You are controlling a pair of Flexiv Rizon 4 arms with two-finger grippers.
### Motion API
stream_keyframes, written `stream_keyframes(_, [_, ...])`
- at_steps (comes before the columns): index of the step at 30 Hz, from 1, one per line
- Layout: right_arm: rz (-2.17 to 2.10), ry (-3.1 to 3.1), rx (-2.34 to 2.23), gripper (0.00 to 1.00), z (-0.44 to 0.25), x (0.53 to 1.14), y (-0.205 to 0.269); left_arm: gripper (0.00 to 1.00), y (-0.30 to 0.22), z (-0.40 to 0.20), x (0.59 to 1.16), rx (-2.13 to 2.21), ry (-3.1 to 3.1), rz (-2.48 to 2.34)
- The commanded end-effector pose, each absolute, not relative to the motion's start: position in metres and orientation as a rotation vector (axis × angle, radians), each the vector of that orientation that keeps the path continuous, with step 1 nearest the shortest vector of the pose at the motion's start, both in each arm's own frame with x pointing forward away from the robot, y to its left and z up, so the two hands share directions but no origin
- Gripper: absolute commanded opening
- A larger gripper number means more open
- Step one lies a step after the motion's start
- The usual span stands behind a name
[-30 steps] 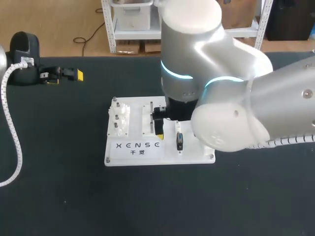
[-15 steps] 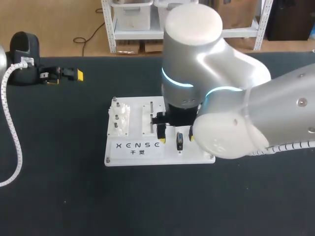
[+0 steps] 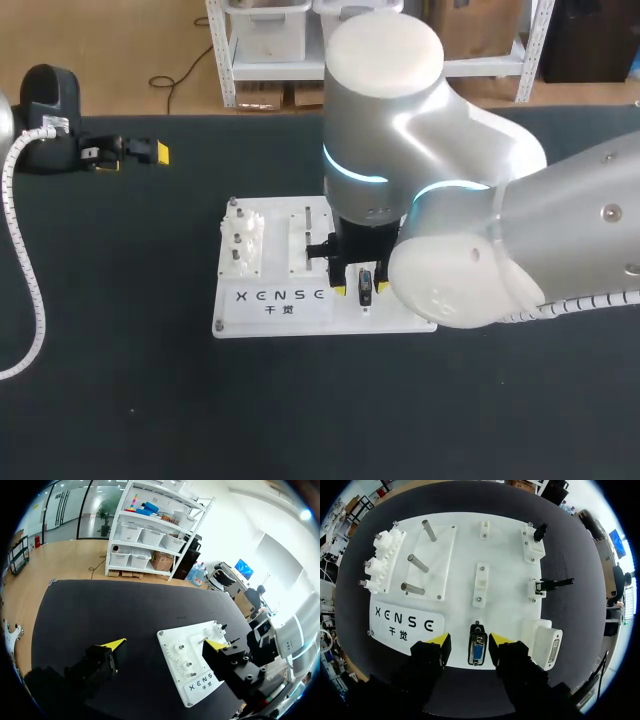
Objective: Insert the USB connector, Ethernet cable, and multi-pin plug into their matching sockets one by one.
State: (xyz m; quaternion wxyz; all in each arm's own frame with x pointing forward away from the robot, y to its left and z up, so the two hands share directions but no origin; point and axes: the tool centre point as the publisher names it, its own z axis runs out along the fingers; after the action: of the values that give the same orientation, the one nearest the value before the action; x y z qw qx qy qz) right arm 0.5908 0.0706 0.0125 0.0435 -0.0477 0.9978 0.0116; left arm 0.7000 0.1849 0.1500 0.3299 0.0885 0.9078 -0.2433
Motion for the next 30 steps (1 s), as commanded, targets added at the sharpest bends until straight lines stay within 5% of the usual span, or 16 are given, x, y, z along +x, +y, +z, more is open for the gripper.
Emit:
stream_keyframes(1, [0.049, 3.049, -0.129, 0.45, 0.0124, 0.5902, 0.0681, 1.0, 0.1849, 0.15, 0.7, 0.232, 2.374, -0.636])
stream_keyframes(18, [0.051, 3.059, -0.096, 0.42, 0.0129, 0.59, 0.0696, 1.0, 0.1849, 0.15, 0.7, 0.232, 2.374, -0.636])
stream_keyframes(30, [0.064, 3.071, -0.087, 0.27, 0.0101, 0.5902, 0.0686, 1.0, 0.1849, 0.15, 0.7, 0.232, 2.374, -0.636])
